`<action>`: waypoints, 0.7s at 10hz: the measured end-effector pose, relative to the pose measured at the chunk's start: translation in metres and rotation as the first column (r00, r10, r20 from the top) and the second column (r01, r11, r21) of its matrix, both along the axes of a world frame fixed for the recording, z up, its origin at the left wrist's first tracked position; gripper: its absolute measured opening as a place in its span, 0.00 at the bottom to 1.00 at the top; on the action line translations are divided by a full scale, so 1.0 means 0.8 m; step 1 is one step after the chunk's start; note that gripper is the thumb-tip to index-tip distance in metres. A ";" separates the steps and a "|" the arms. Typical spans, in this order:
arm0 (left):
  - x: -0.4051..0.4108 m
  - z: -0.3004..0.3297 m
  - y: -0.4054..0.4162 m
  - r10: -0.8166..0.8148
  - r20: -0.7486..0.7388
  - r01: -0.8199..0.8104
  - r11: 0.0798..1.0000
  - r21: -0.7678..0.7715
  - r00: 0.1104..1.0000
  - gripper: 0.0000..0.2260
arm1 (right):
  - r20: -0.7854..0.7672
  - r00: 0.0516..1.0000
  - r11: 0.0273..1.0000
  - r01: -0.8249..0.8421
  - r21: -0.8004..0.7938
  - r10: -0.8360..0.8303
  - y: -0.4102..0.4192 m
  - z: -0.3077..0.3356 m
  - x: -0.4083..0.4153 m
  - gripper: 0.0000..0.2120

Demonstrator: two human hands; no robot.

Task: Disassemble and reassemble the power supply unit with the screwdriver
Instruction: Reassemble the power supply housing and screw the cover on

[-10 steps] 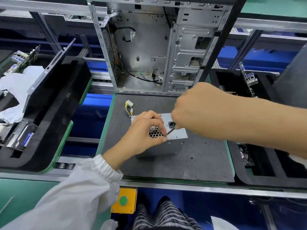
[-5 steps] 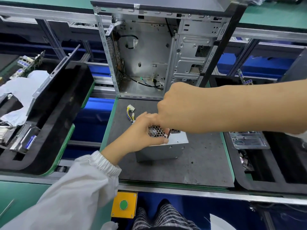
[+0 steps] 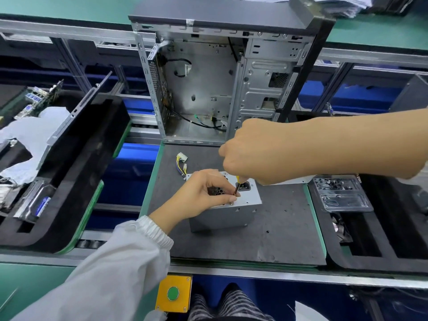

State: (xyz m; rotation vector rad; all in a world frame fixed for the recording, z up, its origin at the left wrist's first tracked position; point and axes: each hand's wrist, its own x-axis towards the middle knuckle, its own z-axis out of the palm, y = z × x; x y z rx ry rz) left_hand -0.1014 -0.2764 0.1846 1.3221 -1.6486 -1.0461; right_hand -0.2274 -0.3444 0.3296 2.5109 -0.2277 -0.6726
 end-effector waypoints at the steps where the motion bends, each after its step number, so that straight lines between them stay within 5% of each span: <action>1: -0.001 0.000 0.001 -0.001 -0.011 0.001 1.000 0.003 1.000 0.03 | -0.088 0.992 0.996 0.089 -0.007 -0.089 0.001 -0.006 0.001 0.20; 3: -0.012 -0.001 0.000 0.044 -0.066 -0.049 0.997 -0.061 0.997 0.08 | -0.130 0.983 0.992 -0.126 0.029 0.129 -0.001 0.002 0.000 0.11; 4: -0.007 -0.007 -0.001 0.050 -0.011 -0.051 0.993 -0.106 0.999 0.06 | -0.170 0.915 0.921 -0.382 -0.076 0.366 0.004 0.016 -0.007 0.04; 5: -0.004 -0.007 -0.003 -0.005 0.027 0.010 0.984 -0.175 1.000 0.03 | -0.210 0.915 0.937 -0.349 0.010 0.344 0.006 0.021 -0.009 0.13; 7: -0.007 -0.007 -0.008 -0.030 0.016 0.032 0.988 -0.152 0.999 0.03 | -0.144 0.970 0.968 0.212 0.130 -0.193 -0.013 -0.004 0.016 0.14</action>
